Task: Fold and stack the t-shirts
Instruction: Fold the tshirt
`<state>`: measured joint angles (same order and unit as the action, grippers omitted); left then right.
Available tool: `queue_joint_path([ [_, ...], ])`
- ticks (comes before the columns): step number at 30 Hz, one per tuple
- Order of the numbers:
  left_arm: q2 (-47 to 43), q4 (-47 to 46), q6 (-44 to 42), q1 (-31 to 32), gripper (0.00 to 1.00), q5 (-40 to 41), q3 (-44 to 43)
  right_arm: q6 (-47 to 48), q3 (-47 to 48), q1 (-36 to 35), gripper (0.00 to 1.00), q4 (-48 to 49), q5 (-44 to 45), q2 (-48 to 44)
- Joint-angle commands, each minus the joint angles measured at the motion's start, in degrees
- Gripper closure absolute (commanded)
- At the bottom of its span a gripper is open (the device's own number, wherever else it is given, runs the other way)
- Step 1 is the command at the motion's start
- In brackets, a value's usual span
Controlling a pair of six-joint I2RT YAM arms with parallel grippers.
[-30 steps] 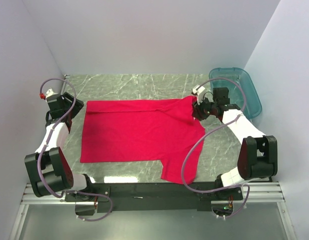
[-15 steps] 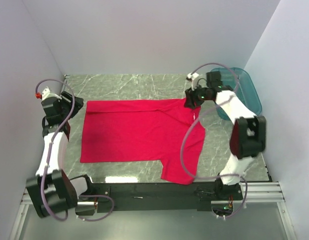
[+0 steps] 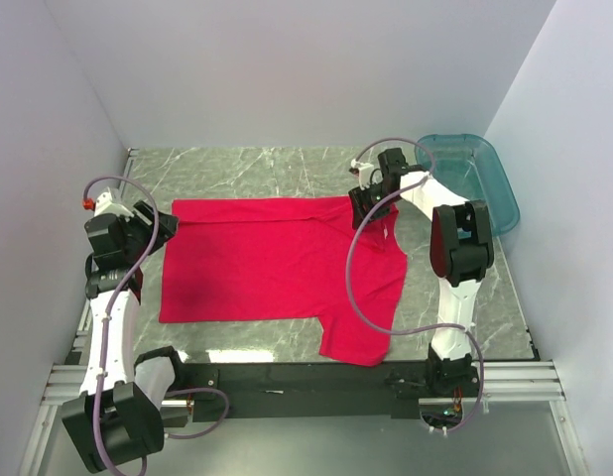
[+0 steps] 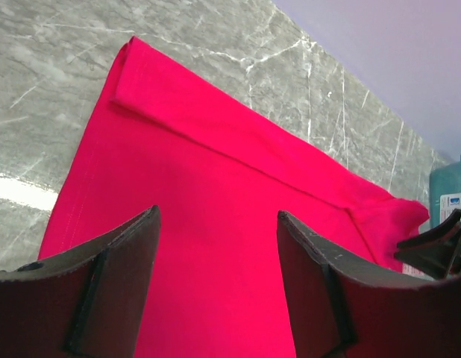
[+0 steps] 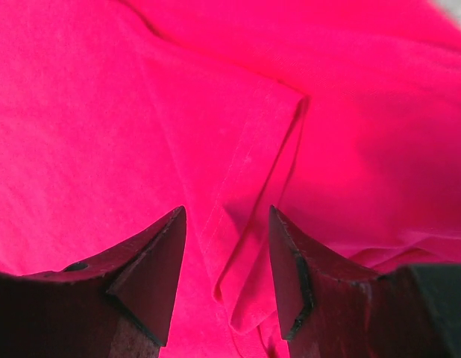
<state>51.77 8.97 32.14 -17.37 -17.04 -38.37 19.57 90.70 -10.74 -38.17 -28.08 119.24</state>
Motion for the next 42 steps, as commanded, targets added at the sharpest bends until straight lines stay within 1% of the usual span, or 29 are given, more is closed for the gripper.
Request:
queue_joint_path([
  [1,-0.45,-0.27,-1.56,0.31,0.31,-2.21,0.05,-1.56,2.99,-0.33,0.45,0.38,1.97,0.72],
  [8,-0.26,-0.01,-1.73,0.40,0.31,-2.12,-0.04,-1.99,6.85,-1.12,0.45,-1.11,3.20,5.21],
  [12,-0.18,-0.18,-1.64,0.40,0.31,-2.12,-0.04,-2.08,7.30,-1.12,0.47,-1.55,3.38,6.09],
  [15,0.26,-0.18,-1.55,0.49,0.31,-2.30,0.05,-1.64,6.43,-1.12,0.57,-1.47,2.33,5.39],
  [16,0.26,-0.27,-1.47,0.58,0.31,-2.39,-0.04,-1.56,6.08,-1.12,0.64,-1.20,1.89,4.61],
  [18,0.18,-0.27,-1.47,0.58,0.31,-2.39,0.05,-1.29,4.76,-1.12,0.70,-0.85,0.83,3.81],
  [19,0.00,-0.18,-1.47,0.58,0.31,-2.30,0.05,-1.20,4.49,-1.04,0.75,-0.76,0.48,2.94],
  [21,0.09,-0.18,-1.47,0.58,0.31,-2.21,0.05,-1.12,3.70,-1.21,0.80,-0.76,-0.83,1.97],
  [22,0.09,-0.27,-1.55,0.49,0.31,-2.21,0.14,-1.12,3.53,-1.12,0.84,-0.76,-1.19,1.18],
  [24,0.09,-0.27,-1.47,0.58,0.31,-2.47,0.14,-1.20,2.74,-1.12,0.87,-0.59,-1.89,0.30],
  [25,0.17,-0.36,-1.47,0.58,0.31,-2.39,0.14,-1.20,2.47,-1.12,0.90,-0.33,-1.98,-0.67],
  [29,0.00,-0.27,-1.47,0.67,0.31,-2.47,0.05,-0.94,0.02,-1.21,0.98,0.64,-2.51,-3.75],
  [31,0.00,-0.27,-1.47,0.67,0.31,-2.47,0.05,-0.15,-0.95,-1.30,1.00,0.21,-4.34,-5.59],
  [34,0.17,-0.36,-1.38,0.67,0.31,-2.65,0.05,1.87,-4.03,-2.26,1.00,-0.67,-6.54,-8.57],
  [36,0.09,-0.62,-1.29,0.67,0.31,-2.82,0.14,3.10,-7.10,-4.28,1.00,-0.50,-7.70,-10.94],
  [38,0.18,-0.45,-1.20,0.58,0.31,-3.00,0.22,0.49,-9.73,-5.16,1.00,1.95,-6.74,-12.53],
  [39,0.09,-0.45,-1.29,0.67,0.31,-2.91,0.14,-1.27,-10.18,-5.08,0.90,3.44,-5.08,-13.41],
  [40,0.00,-0.36,-1.29,0.67,0.31,-2.91,0.14,-2.77,-10.27,-4.82,0.77,5.54,-2.80,-13.42],
  [41,-0.09,-0.45,-1.29,0.67,0.31,-2.83,0.22,-4.87,-9.49,-4.38,0.69,6.09,2.79,-13.16],
  [42,-0.26,-0.27,-1.29,0.67,0.31,-2.83,0.31,-5.42,-8.88,-3.94,0.63,6.18,4.68,-11.76],
])
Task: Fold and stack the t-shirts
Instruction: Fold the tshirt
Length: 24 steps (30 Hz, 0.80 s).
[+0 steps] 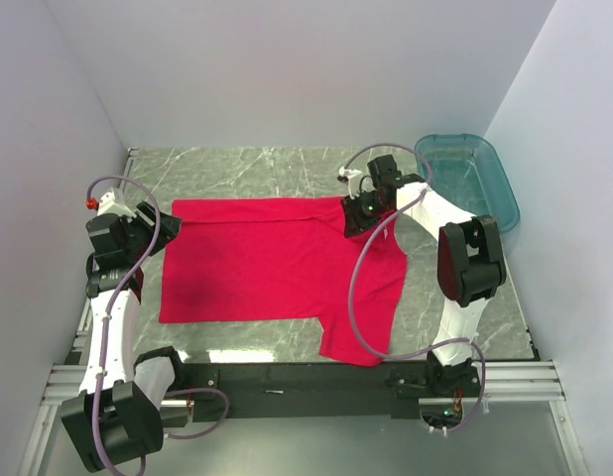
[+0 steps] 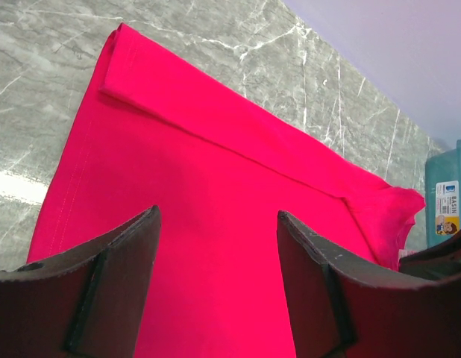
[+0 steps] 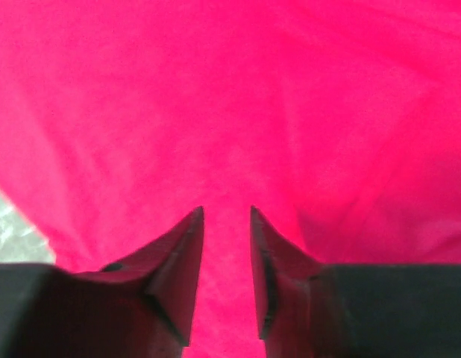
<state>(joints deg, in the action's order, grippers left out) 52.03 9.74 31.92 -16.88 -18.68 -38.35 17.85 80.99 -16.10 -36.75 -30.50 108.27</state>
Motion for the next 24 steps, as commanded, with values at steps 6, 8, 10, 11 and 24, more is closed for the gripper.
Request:
queue_joint_path([
  [6,-0.26,-1.04,-1.07,0.19,0.31,-1.19,0.12,-5.02,6.46,4.41,0.58,3.88,10.37,6.50],
  [8,-0.26,-0.95,-1.16,0.27,0.31,-1.19,0.12,-4.58,8.12,4.50,0.58,3.62,9.94,8.00],
  [10,-0.17,-0.95,-1.25,0.27,0.31,-1.01,0.12,-4.57,10.40,4.50,0.58,2.39,8.28,9.94],
  [11,-0.09,-0.86,-1.25,0.36,0.31,-1.01,0.12,-4.84,10.94,4.41,0.58,2.13,7.74,10.64],
  [24,0.53,-1.04,-1.25,0.36,0.31,-0.92,-0.06,-4.93,10.50,4.50,0.60,0.63,5.02,13.55],
])
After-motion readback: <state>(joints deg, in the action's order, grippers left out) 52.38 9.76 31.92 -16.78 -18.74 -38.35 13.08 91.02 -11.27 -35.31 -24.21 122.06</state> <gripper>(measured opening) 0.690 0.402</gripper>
